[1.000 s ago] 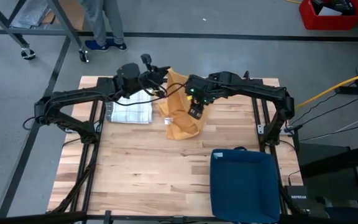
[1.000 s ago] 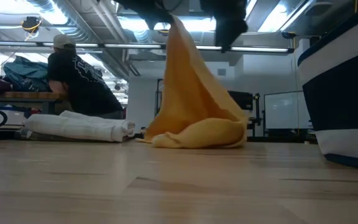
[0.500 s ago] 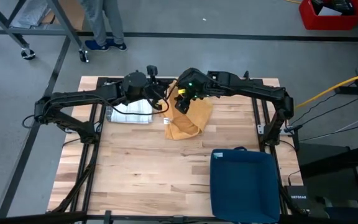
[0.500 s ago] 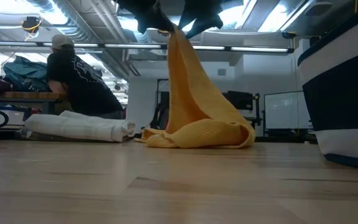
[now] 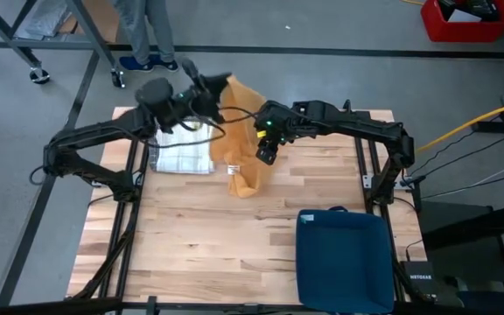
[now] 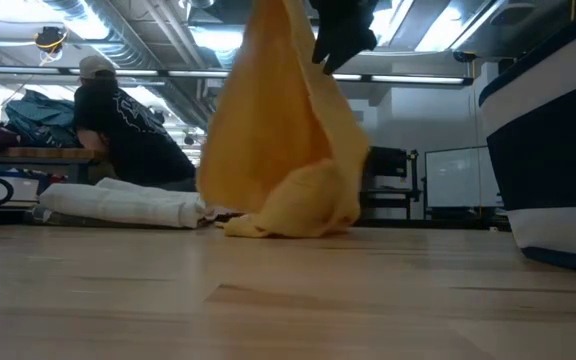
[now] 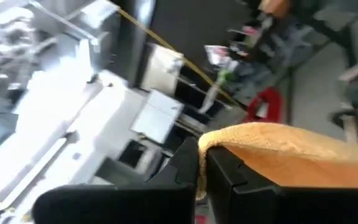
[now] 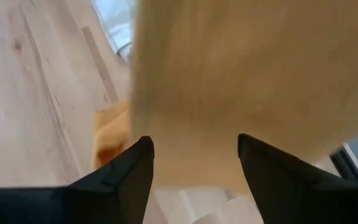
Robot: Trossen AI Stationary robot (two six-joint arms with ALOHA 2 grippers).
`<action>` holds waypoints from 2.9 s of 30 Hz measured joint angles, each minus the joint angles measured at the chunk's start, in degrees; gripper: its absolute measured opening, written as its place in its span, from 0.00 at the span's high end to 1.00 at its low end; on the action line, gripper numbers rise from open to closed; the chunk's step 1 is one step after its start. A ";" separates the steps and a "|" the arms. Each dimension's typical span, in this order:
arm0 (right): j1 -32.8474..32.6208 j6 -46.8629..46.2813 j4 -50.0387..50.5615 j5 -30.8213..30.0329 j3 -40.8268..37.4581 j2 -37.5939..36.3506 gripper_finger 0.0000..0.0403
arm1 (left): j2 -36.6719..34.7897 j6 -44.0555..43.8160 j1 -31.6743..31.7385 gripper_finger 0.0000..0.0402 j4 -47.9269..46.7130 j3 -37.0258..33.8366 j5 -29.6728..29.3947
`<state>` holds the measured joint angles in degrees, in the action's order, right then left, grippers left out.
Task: Fold towel
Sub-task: Fold the yellow towel
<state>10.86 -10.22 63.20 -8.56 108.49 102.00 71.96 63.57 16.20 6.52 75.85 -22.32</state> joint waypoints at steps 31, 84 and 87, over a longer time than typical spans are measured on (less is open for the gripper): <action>-0.01 7.13 -20.05 0.44 -0.02 -0.15 0.41 | 0.15 -11.67 5.49 1.00 -31.59 11.37 0.52; -10.29 -11.86 -44.30 -40.49 -0.04 5.81 0.41 | 0.17 -37.61 1.80 1.00 -47.49 11.31 8.63; -10.72 -10.85 -44.45 -40.92 -0.04 6.19 0.41 | 0.17 -37.78 0.70 1.00 -47.97 11.31 8.63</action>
<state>0.14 -21.07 18.75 -49.48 108.44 108.18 72.14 25.79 16.90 -41.45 87.15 -13.69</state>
